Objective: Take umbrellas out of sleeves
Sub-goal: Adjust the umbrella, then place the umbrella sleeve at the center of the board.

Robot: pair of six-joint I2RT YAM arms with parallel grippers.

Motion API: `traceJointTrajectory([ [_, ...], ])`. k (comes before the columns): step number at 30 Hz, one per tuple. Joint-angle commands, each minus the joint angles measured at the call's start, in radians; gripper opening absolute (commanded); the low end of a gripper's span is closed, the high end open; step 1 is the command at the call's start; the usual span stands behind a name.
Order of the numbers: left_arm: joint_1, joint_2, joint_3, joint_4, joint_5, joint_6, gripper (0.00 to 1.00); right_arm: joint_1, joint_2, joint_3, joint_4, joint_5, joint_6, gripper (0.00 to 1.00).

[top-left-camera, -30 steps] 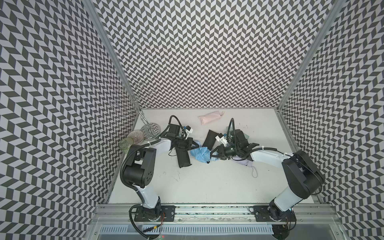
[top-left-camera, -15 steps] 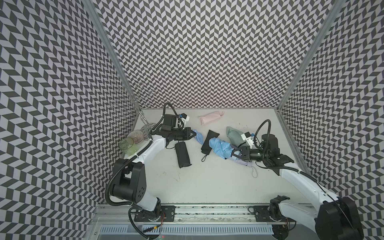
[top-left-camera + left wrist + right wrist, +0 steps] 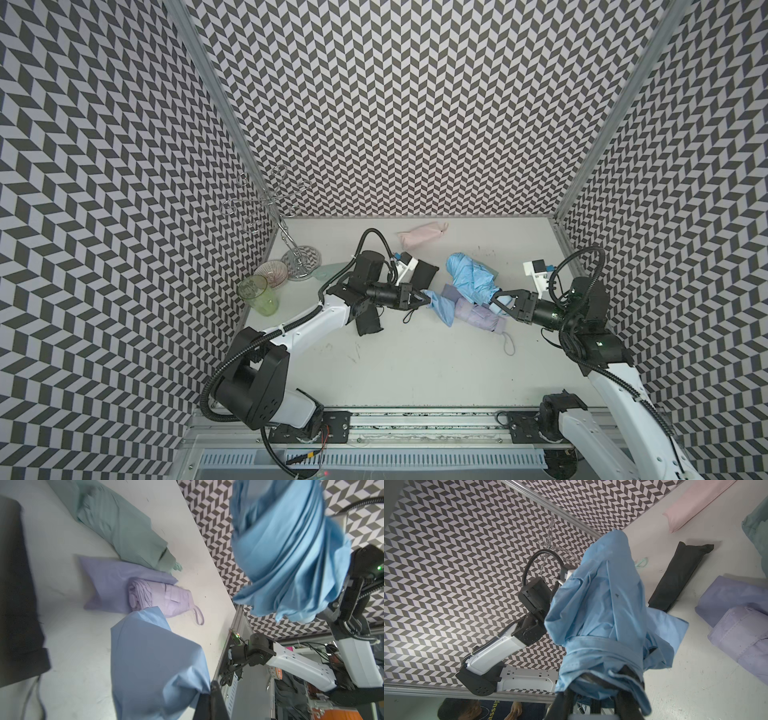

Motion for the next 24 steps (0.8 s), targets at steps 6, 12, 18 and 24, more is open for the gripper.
traceJointTrajectory([
  [6,-0.077,0.165,-0.155,0.3,0.062,-0.049,0.04,-0.004,0.008,-0.036,0.089,-0.034,0.011,0.0],
  [12,-0.074,0.242,-0.173,0.195,0.022,0.044,0.3,0.0,-0.005,-0.1,0.077,-0.025,-0.005,0.0],
  [18,-0.073,0.217,-0.159,0.095,-0.037,0.081,0.73,0.004,-0.023,-0.166,0.048,-0.015,-0.021,0.0],
  [24,-0.059,0.181,-0.11,-0.08,-0.134,0.136,1.0,0.018,-0.038,-0.245,0.021,-0.005,-0.048,0.0],
])
